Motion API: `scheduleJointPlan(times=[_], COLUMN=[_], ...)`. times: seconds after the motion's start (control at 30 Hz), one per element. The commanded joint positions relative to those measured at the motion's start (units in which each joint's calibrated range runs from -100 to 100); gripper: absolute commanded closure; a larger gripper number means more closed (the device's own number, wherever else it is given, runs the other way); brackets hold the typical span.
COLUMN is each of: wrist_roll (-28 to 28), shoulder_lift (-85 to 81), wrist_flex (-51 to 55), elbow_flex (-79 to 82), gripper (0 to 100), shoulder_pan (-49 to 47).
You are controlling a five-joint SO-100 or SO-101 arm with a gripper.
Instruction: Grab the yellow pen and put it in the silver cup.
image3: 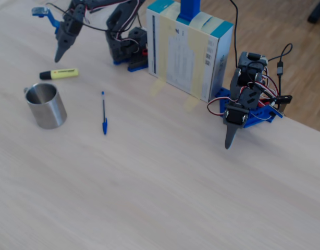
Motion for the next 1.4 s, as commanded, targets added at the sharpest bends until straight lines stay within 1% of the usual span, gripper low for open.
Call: scheduleJointPlan(times=[0.0,0.27,0.6,0.7,0.77,0.83,1.0,1.37], wrist_roll=[0.34,0.40,0.40,0.45,1.49,2.37,2.48,2.53], shoulder_lift=[0.50,0.58,1.33,3.57,4.90,5.90,8.64,15.21], wrist_flex=[-0.71,-0.19,-1.57,-1.57,-1.57,-1.57,-1.74,-9.12], elbow_flex=[-3.40,-2.22,0.77,0.77,0.50,0.23,0.14,-1.50], gripper=[81,81,81,79,77,77,76,76], shoulder_pan=[1.19,3.99,3.72,2.59,1.98,1.37,1.46,-0.90])
